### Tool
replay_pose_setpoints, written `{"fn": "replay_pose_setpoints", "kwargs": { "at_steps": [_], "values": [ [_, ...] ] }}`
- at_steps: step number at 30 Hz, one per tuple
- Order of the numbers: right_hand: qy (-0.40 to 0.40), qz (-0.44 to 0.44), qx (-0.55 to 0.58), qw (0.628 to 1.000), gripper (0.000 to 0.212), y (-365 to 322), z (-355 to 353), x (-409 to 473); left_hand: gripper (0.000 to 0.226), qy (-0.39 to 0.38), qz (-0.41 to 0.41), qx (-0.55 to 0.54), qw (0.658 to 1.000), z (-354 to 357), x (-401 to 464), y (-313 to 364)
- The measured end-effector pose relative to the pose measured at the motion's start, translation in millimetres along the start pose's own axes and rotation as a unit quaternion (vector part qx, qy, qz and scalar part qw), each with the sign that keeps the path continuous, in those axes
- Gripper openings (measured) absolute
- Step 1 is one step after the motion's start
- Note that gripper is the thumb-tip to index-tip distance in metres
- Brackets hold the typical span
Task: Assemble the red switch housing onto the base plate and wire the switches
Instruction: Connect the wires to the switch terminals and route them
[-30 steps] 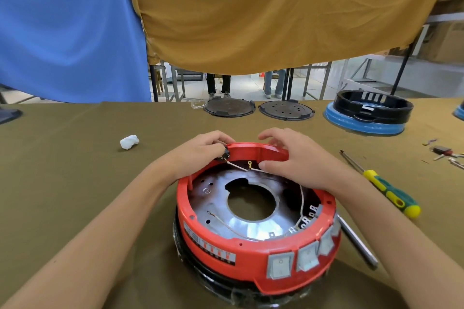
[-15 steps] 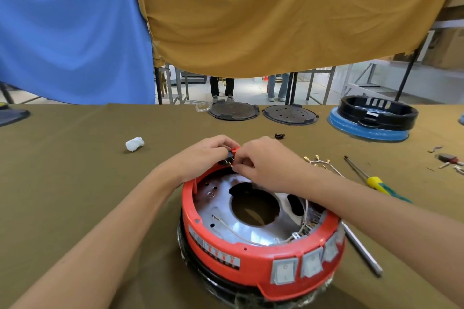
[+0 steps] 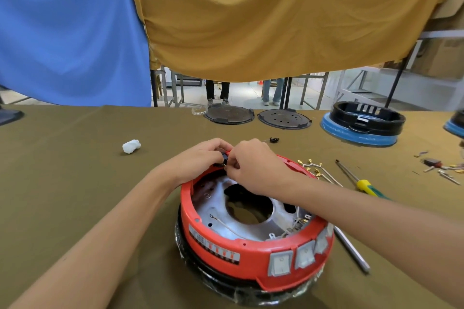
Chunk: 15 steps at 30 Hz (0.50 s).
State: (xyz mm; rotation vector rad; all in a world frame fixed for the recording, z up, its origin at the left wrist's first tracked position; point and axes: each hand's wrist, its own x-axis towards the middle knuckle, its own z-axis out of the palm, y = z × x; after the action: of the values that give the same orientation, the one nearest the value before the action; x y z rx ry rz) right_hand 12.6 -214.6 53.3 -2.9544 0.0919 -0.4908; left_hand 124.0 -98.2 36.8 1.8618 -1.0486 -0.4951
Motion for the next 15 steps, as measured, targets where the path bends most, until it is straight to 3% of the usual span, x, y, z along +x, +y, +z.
{"fn": "replay_pose_setpoints", "kwargs": {
  "at_steps": [3, 7, 11, 15],
  "values": [
    [-0.011, 0.01, 0.045, 0.999, 0.024, 5, -9, -2, 0.032, -0.004, -0.005, -0.009, 1.0, -1, -1, 0],
    [0.082, 0.079, 0.171, 0.979, 0.03, 33, -27, -10, 0.031, 0.018, -0.016, -0.015, 1.0, -4, 0, -1],
    [0.212, 0.229, 0.37, 0.875, 0.022, 76, -19, -32, 0.03, 0.033, -0.027, -0.064, 0.997, -8, 0, -6],
    [0.179, 0.278, 0.477, 0.814, 0.019, 93, 1, -43, 0.03, 0.046, -0.041, -0.136, 0.989, -10, -1, -13]
  ]
}}
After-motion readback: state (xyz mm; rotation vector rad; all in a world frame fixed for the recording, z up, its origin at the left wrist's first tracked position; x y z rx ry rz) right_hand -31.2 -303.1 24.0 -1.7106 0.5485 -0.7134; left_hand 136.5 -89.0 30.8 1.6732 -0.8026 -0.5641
